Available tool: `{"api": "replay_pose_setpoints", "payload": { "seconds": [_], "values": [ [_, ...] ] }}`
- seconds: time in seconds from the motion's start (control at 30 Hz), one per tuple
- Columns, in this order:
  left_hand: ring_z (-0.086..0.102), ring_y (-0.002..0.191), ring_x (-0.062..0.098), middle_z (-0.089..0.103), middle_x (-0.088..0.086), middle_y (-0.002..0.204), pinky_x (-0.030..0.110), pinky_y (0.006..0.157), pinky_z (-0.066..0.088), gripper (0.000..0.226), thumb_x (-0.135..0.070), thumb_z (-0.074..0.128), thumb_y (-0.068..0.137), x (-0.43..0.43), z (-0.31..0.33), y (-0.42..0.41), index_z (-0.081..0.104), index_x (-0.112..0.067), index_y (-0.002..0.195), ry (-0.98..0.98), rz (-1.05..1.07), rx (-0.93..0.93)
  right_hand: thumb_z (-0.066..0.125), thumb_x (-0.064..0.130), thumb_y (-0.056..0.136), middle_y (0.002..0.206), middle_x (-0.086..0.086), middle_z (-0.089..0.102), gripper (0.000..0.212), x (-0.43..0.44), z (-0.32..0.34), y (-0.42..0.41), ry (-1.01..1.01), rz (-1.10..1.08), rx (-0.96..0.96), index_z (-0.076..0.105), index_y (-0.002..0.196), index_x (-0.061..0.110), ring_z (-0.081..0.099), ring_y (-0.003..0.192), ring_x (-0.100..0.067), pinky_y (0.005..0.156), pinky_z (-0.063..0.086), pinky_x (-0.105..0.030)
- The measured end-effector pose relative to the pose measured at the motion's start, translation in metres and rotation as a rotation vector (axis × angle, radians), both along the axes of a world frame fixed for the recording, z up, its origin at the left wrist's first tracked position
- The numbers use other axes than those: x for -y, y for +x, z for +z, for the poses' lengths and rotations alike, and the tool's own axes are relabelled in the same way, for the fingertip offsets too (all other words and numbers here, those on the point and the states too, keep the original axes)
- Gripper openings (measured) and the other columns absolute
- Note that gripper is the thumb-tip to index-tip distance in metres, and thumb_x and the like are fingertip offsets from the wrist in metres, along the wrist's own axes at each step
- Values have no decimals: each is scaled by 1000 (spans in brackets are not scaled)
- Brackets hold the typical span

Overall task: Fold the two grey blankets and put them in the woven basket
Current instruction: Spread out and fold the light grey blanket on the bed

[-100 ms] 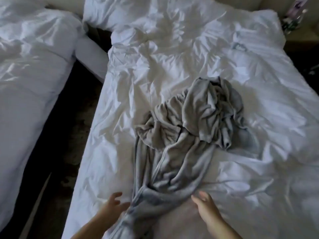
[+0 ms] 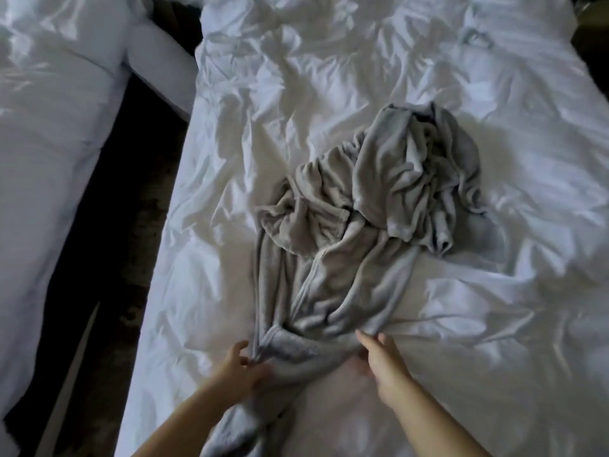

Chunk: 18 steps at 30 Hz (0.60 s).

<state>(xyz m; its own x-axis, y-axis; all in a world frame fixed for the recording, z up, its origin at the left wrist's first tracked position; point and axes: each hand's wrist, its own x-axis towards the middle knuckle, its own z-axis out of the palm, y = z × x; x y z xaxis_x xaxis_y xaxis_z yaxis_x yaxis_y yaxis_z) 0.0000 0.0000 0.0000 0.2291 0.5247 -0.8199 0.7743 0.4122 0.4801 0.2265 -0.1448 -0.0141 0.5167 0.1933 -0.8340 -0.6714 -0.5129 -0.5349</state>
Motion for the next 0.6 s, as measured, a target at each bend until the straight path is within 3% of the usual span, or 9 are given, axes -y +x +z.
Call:
{"api": "replay_pose_setpoints", "payload": {
  "seconds": [0.1,0.2,0.27,0.37,0.4,0.5,0.6],
  "values": [
    [53,96,18,56,9,110,27,75,49,55,-10,72,82,41,-4,32,40,-13,127,-64,-190,29,66,26,88,110,-16,68,32,-21,-3,-21,129,-190,-299,61,115,11,63,105,-33,85,52,-45],
    [58,103,23,62,9,113,32,90,48,54,-8,74,74,68,-1,31,51,-13,123,-57,-349,52,67,19,86,112,-17,69,34,-26,0,-39,74,-97,-308,64,117,6,65,99,-31,84,52,-39],
    [58,103,24,63,11,111,33,88,47,48,-21,71,69,70,14,33,56,-12,114,-19,-501,46,65,10,84,115,-20,66,35,-22,9,-44,-158,22,-144,61,119,2,64,96,-31,77,49,-35],
    [54,112,29,56,15,122,30,90,42,60,-29,55,68,69,28,31,54,-10,124,32,-765,20,57,4,84,131,-27,48,46,-11,24,-43,-582,196,297,46,128,-1,51,115,-41,91,43,-40],
    [52,114,32,53,17,124,29,92,40,57,-28,54,73,66,37,31,54,-10,127,46,-826,3,58,5,83,133,-26,44,49,-12,31,-42,-573,225,462,44,130,1,45,119,-41,95,38,-40],
    [49,116,29,49,14,126,26,98,36,39,-20,48,84,60,56,36,63,-12,119,142,-907,68,63,13,82,139,-17,44,58,-33,49,-41,-170,422,808,45,137,7,38,128,-32,103,29,-34],
    [44,126,25,43,6,140,27,103,35,33,-11,49,87,51,81,40,66,-13,116,231,-966,117,55,11,84,149,-7,39,59,-57,61,-37,96,1049,769,45,142,18,35,135,-26,112,27,-30]
  ]
}}
